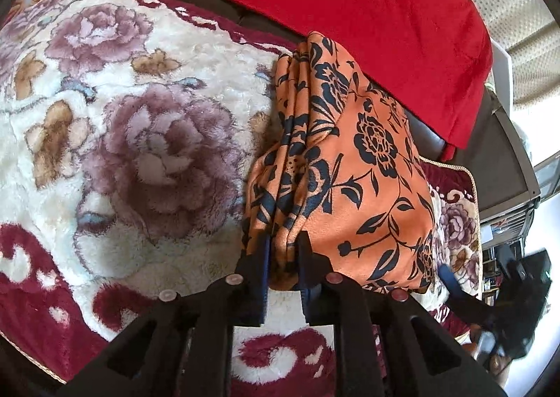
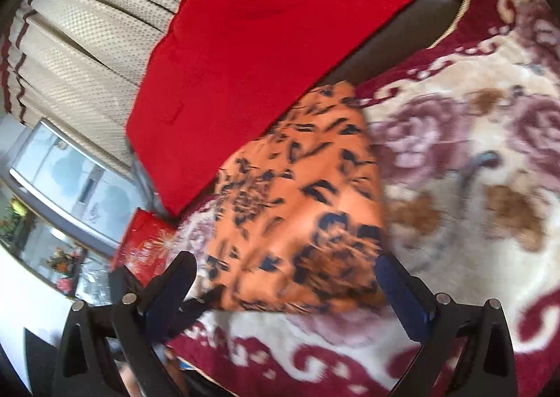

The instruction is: Fold small clothes

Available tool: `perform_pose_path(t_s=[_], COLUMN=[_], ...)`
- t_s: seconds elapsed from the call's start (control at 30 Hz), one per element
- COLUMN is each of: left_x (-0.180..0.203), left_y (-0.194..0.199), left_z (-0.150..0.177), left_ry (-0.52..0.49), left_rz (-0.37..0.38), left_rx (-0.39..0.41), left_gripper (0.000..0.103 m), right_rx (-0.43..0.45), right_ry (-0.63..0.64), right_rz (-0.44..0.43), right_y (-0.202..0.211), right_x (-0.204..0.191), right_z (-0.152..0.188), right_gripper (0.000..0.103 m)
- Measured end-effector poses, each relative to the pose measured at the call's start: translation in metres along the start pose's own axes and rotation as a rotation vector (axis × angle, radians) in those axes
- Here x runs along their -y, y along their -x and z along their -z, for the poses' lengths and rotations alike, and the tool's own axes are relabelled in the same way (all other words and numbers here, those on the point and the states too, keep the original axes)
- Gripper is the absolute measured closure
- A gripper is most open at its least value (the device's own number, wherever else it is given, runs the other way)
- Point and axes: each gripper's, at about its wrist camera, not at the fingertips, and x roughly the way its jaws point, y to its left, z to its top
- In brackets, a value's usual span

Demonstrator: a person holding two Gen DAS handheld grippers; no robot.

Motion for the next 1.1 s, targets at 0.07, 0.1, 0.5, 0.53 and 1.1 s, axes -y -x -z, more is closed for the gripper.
perform_pose_path(t_s=[0.07, 0.1, 0.5, 0.53, 1.1], left_x=[0.004, 0.007, 0.056, 0.058, 0.101], left_y=[0.003, 0.005, 0.070, 0.071, 0.103], left_z=[0.000, 0.000, 0.035, 0.037, 0.065], left_ry=[-0.019, -0.032, -0.293, -0.303, -0.417], left_rz=[-0.014, -0.032, -0.364, -0.372, -0.352], left_rx=[0.010, 0.020, 0.342, 0.342, 0.402], left_gripper=[0.080, 0.066, 0.015, 0.015, 0.000], right_rx=[-0.062, -0.081, 0.142, 0.158, 0.235], right_ry=[-0.027, -0.019, 0.466, 0.482, 0.576], right_rz=[0.001, 0.047, 0.406, 0.424, 0.572], right_y=[-0.023, -0.031, 0.034, 0.039, 0.065], right_x=[0.007, 0.011, -0.068, -0.071, -0.085], right_z=[-0.003, -0.001, 0.042, 0.046, 0.074], right_gripper=[0.000, 0.000, 0.000, 0.000, 0.000])
